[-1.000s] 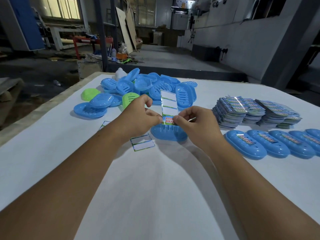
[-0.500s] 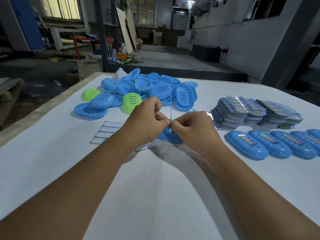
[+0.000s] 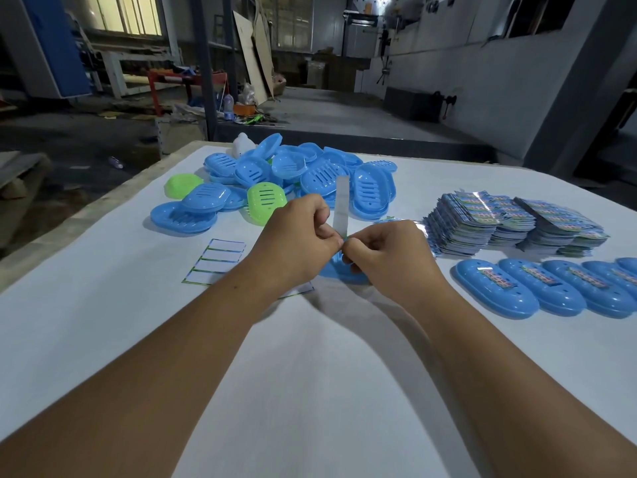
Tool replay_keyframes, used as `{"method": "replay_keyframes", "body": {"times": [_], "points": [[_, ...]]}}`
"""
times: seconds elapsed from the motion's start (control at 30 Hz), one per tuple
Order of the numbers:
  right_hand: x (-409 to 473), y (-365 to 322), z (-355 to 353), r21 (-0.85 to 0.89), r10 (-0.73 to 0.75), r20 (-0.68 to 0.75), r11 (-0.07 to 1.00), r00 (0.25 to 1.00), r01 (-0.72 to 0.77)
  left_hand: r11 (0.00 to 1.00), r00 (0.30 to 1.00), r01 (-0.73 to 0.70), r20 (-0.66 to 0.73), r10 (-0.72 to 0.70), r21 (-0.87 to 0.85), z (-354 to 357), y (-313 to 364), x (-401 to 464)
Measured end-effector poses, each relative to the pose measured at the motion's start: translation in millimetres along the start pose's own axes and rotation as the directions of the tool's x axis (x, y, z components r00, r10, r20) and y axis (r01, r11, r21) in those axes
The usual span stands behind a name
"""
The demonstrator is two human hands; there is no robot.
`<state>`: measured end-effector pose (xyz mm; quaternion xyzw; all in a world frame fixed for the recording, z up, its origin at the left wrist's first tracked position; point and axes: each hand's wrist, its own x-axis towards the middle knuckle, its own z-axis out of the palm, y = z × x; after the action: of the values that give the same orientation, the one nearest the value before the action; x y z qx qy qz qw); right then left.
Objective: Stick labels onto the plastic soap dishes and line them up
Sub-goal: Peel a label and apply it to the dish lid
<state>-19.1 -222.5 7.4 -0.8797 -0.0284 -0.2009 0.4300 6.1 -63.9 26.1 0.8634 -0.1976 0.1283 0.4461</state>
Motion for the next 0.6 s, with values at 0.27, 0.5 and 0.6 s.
{"method": "replay_keyframes", "body": {"times": [0.27,0.5,0.6], "points": [[-0.2,-0.4,1.7,-0.085,-0.042,-0.010,0.996,0.999,0.041,1.000,1.000,-0.009,0.014,0.009,-0.004,1.8,0.4,-0.9],[-0.5,-3.9,-1.0,0.054,0.021,0.008,0.998,1.000,-0.022,1.000,1.000,-0.024,-0.019,0.024,-0.018,3.2,1.8,-0.1],[0.1,-5.0,-1.8,0.083,0.035,0.032,0.996,0.999,-0.038,0.999,1.000,-0.015,-0.028,0.014,-0.037,1.7,0.7,1.8]]}}
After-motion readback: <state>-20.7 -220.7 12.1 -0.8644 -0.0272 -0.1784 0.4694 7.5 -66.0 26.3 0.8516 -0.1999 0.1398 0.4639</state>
